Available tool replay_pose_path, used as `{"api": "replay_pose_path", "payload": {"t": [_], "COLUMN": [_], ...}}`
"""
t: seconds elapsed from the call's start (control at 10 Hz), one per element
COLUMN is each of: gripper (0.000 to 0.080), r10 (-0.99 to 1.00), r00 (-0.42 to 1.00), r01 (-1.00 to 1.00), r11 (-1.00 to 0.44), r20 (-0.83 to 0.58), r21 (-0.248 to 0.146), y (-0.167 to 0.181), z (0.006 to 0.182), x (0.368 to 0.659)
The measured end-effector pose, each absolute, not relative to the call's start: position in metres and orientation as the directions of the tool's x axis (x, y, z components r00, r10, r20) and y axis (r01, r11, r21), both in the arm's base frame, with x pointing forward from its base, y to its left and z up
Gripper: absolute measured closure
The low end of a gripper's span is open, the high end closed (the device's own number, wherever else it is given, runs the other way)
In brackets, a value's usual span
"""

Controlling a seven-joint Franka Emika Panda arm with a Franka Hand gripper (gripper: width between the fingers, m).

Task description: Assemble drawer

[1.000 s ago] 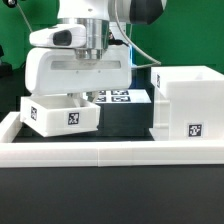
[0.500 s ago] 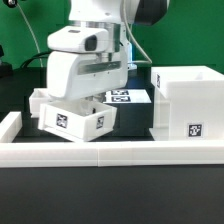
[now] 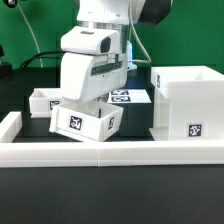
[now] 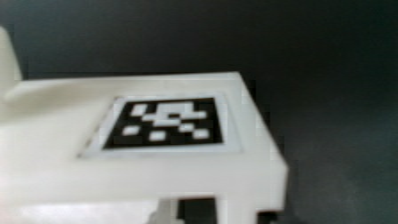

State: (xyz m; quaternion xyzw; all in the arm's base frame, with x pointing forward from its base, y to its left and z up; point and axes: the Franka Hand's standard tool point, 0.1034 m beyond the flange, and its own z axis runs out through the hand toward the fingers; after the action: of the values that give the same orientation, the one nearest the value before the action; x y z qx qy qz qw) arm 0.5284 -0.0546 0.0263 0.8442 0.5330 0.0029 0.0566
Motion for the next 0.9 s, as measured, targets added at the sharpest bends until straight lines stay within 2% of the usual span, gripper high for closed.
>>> {"api": "replay_pose_path", "payload": {"t": [0.2,0.4,0.9], "gripper": [0.0758,0.0758,0.0758], "r10": [0.913,0.92,0.925], "r00": [0.403,0.388,0.375], "r01": [0.913,0.917,0.924], "r11": [-0.395,-0.38,-0.367], "r20": [-0.063,-0.058,-0.065], "r21": [0.101,0.122,0.105], "y": [-0.046,-0.035,-0.029], "z": [0.025,0.024,0.022], "x": [0.527,0.529,0.525]}}
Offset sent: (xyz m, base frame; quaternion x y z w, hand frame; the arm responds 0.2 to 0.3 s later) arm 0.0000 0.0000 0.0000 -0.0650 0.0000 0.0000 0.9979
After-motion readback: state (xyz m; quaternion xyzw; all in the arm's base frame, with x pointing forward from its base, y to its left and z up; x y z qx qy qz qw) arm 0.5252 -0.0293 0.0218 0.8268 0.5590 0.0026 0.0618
